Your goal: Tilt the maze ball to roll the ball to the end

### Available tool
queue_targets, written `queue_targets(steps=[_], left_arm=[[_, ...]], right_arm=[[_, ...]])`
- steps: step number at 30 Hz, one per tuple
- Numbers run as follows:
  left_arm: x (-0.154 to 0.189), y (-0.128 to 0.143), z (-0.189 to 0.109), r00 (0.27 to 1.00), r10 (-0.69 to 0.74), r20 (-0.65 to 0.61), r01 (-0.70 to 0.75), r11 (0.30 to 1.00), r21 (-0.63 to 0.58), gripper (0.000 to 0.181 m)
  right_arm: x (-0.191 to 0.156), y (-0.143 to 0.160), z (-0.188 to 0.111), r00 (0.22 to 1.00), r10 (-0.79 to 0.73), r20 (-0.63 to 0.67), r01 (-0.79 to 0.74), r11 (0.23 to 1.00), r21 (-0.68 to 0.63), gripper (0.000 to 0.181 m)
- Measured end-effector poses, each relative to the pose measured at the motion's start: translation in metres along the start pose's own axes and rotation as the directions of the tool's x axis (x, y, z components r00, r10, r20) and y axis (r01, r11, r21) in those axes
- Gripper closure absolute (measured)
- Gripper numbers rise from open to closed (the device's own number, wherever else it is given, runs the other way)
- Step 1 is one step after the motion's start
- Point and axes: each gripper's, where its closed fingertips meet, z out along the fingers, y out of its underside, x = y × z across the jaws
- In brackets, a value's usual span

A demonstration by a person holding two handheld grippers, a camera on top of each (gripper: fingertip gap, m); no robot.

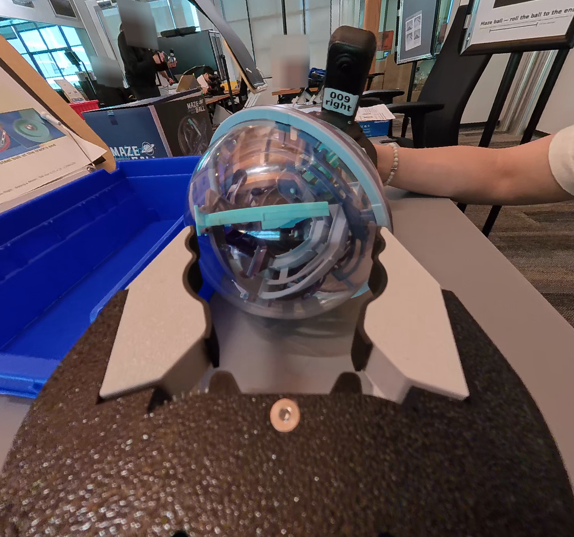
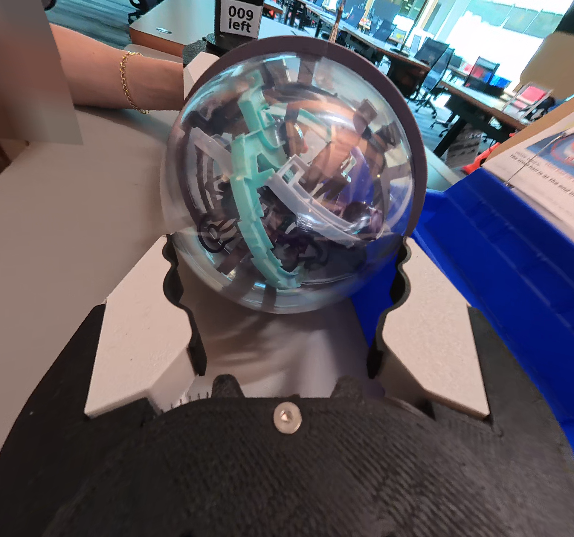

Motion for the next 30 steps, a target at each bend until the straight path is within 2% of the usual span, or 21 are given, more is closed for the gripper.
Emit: queue_targets(steps=[9, 17, 21, 23, 30], left_arm=[[0.0, -0.002, 0.001, 1.0, 0.025, 0.012, -0.025, 1.0, 0.018, 0.072], [-0.008, -0.012, -0.002, 0.982, 0.154, 0.11, -0.161, 0.985, 0.057, 0.056], [-0.005, -0.006, 0.001, 0.996, 0.062, 0.06, -0.066, 0.996, 0.063, 0.061], [0.001, -0.003, 0.003, 1.0, 0.004, 0.005, -0.004, 0.999, 0.046, 0.071], [-0.002, 0.001, 0.001, 0.993, -0.12, -0.018, 0.121, 0.992, 0.02, 0.071]], right_arm=[[0.0, 0.001, -0.001, 1.0, -0.001, 0.008, 0.001, 1.0, 0.006, 0.045], [0.0, 0.001, -0.001, 1.0, 0.003, 0.014, -0.003, 1.0, 0.021, 0.045], [-0.001, 0.0, -0.001, 1.0, 0.008, 0.02, -0.008, 1.0, 0.029, 0.045], [-0.001, 0.0, -0.001, 1.0, 0.007, 0.017, -0.007, 0.999, 0.036, 0.045], [0.0, -0.009, -0.002, 0.999, -0.031, -0.011, 0.032, 0.996, 0.078, 0.044]])
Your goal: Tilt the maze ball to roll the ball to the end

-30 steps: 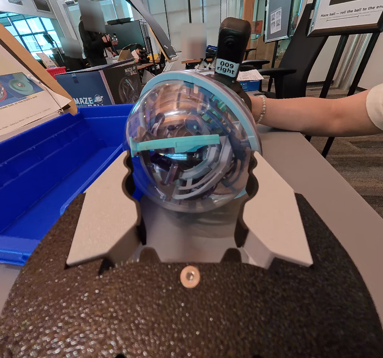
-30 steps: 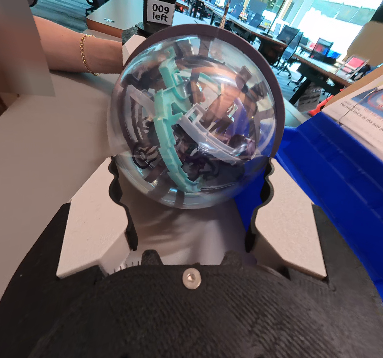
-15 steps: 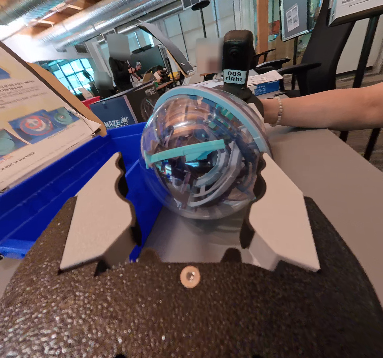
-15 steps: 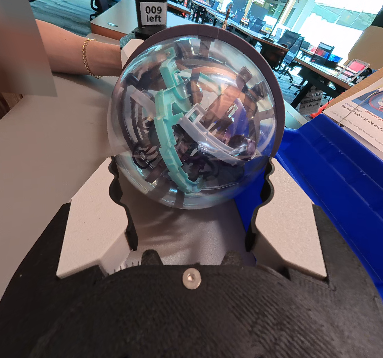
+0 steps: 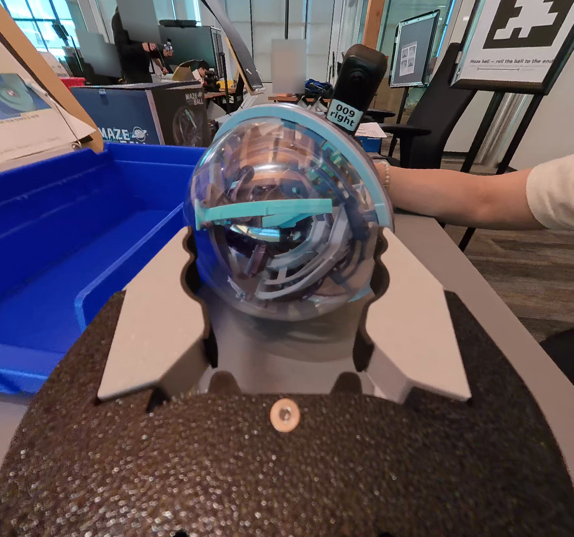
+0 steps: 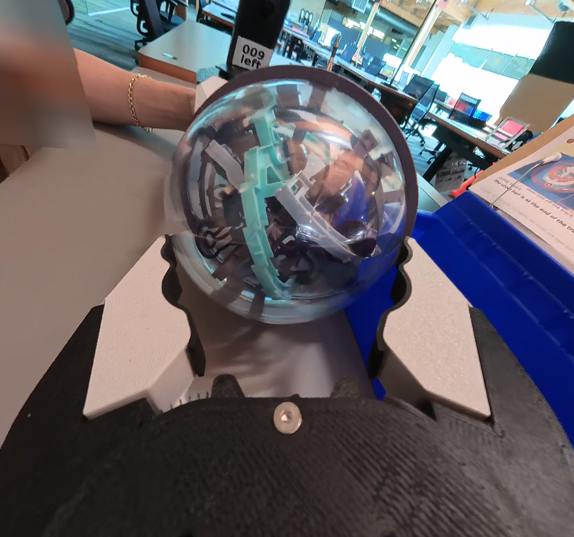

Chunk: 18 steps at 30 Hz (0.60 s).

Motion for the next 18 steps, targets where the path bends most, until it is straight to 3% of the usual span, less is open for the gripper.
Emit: queue_targets(steps=[18], left_arm=[[0.0028, 0.008, 0.0023, 0.997, 0.081, -0.002, -0.081, 0.994, -0.068, 0.071]], right_arm=[[-0.0003, 0.0034, -0.0059, 0.997, 0.065, 0.047, -0.067, 0.997, 0.026, 0.046]])
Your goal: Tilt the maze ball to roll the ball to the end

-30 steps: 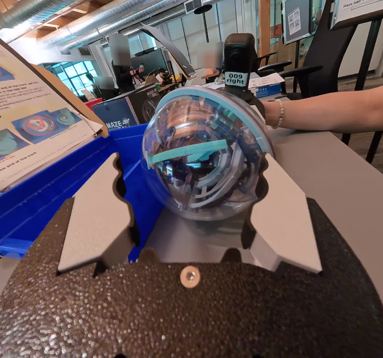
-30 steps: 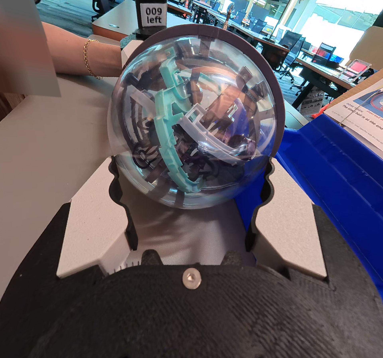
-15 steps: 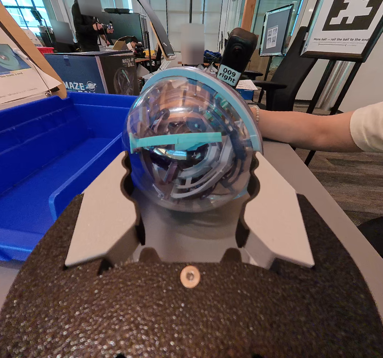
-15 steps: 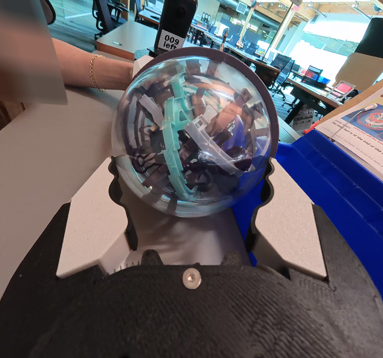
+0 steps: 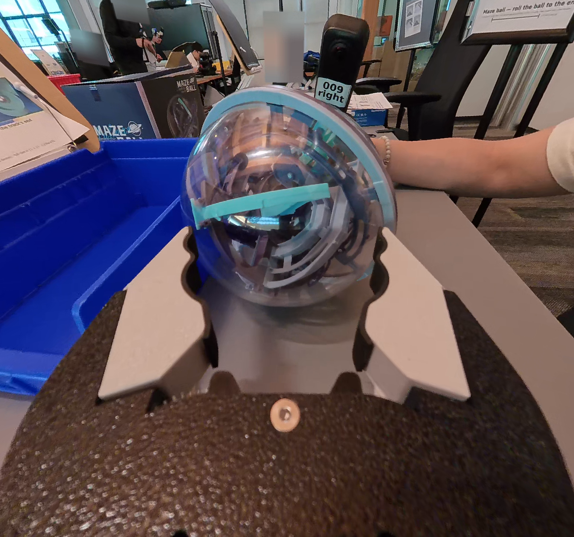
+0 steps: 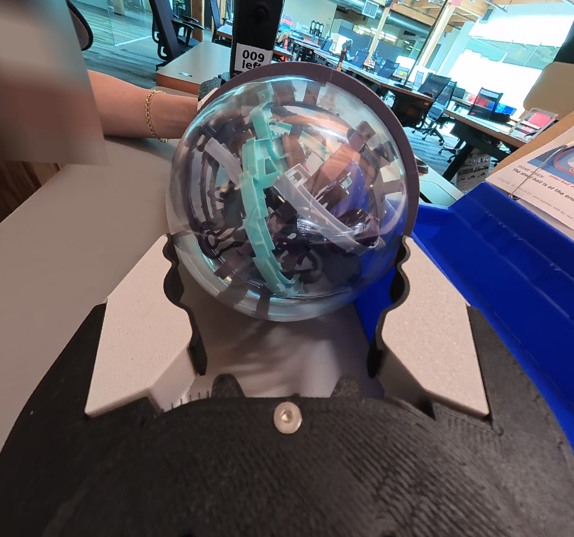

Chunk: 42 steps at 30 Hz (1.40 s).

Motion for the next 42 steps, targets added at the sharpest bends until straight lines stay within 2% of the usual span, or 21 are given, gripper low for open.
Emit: queue_targets(steps=[6, 10, 19, 26, 29, 32, 35, 38, 41, 42], left_arm=[[0.001, -0.001, -0.001, 1.0, 0.022, 0.009, -0.021, 0.999, -0.044, 0.075], [0.001, -0.006, -0.001, 0.999, 0.036, 0.031, -0.035, 0.999, -0.034, 0.086], [0.003, -0.007, 0.002, 0.998, 0.046, 0.041, -0.045, 0.999, -0.029, 0.08], [0.011, -0.011, 0.003, 0.999, 0.039, -0.009, -0.039, 0.999, 0.01, 0.074], [0.005, -0.011, 0.003, 0.998, 0.059, 0.021, -0.06, 0.998, 0.025, 0.082], [0.004, -0.013, 0.003, 0.996, 0.082, 0.03, -0.084, 0.994, 0.067, 0.082], [0.0, -0.019, 0.002, 0.987, 0.135, 0.084, -0.143, 0.984, 0.105, 0.072], [-0.009, -0.028, -0.002, 0.965, 0.195, 0.174, -0.221, 0.965, 0.139, 0.052], [-0.016, -0.035, -0.004, 0.958, 0.17, 0.229, -0.216, 0.957, 0.194, 0.027], [-0.015, -0.034, -0.004, 0.964, 0.154, 0.218, -0.198, 0.96, 0.199, 0.027]], right_arm=[[0.001, 0.002, -0.002, 1.0, 0.003, 0.001, -0.003, 1.0, -0.021, 0.045], [0.005, -0.002, -0.002, 0.997, -0.053, -0.052, 0.05, 0.997, -0.052, 0.037], [0.001, -0.002, 0.002, 0.997, -0.054, -0.056, 0.052, 0.998, -0.045, 0.037], [0.001, -0.001, -0.001, 0.998, -0.055, -0.032, 0.055, 0.998, -0.012, 0.037], [0.0, -0.002, 0.0, 0.998, -0.048, -0.028, 0.048, 0.999, -0.002, 0.037], [0.0, -0.003, 0.001, 0.998, -0.049, -0.031, 0.049, 0.999, 0.003, 0.037], [0.0, -0.003, 0.001, 0.998, -0.047, -0.031, 0.047, 0.999, 0.008, 0.037], [-0.001, -0.004, 0.002, 0.998, -0.05, -0.029, 0.05, 0.999, 0.016, 0.037], [-0.006, -0.004, 0.006, 0.999, -0.034, -0.001, 0.034, 0.999, 0.024, 0.038], [-0.007, -0.003, 0.007, 0.999, -0.032, 0.004, 0.032, 0.999, 0.026, 0.038]])
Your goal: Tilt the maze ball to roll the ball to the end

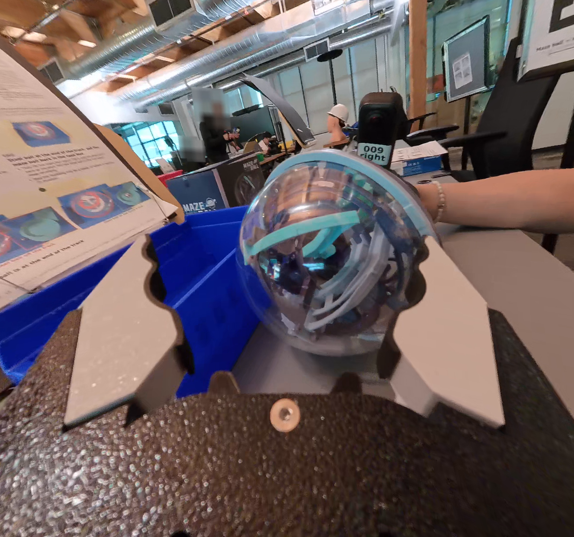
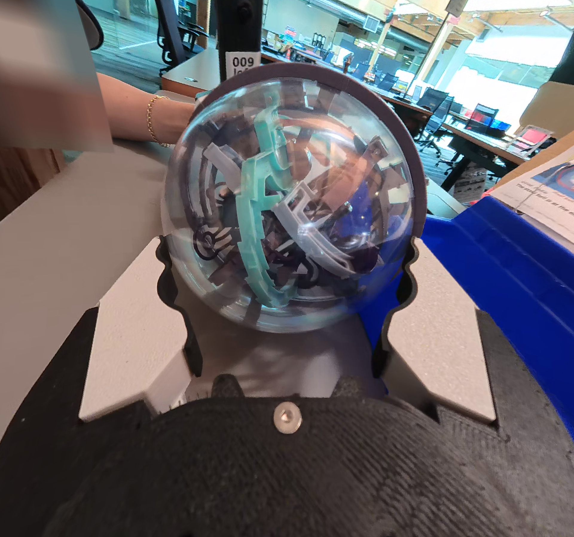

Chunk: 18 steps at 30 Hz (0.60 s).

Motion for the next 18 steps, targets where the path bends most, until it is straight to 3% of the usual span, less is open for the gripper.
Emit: queue_targets(steps=[3, 6, 18], left_arm=[[0.007, 0.004, 0.001, 0.997, -0.057, -0.055, 0.055, 0.998, -0.025, 0.039], [0.026, 0.007, 0.0, 0.978, -0.114, -0.177, 0.106, 0.993, -0.057, 0.07], [0.023, 0.013, -0.004, 0.968, -0.183, -0.173, 0.16, 0.977, -0.14, 0.071]], right_arm=[[0.0, 0.0, 0.0, 1.0, 0.001, 0.003, -0.001, 1.0, -0.002, 0.038], [-0.001, 0.0, 0.001, 1.0, -0.01, 0.004, 0.01, 1.0, -0.002, 0.038], [0.004, -0.006, -0.005, 0.998, -0.049, -0.033, 0.049, 0.999, 0.0, 0.045]])
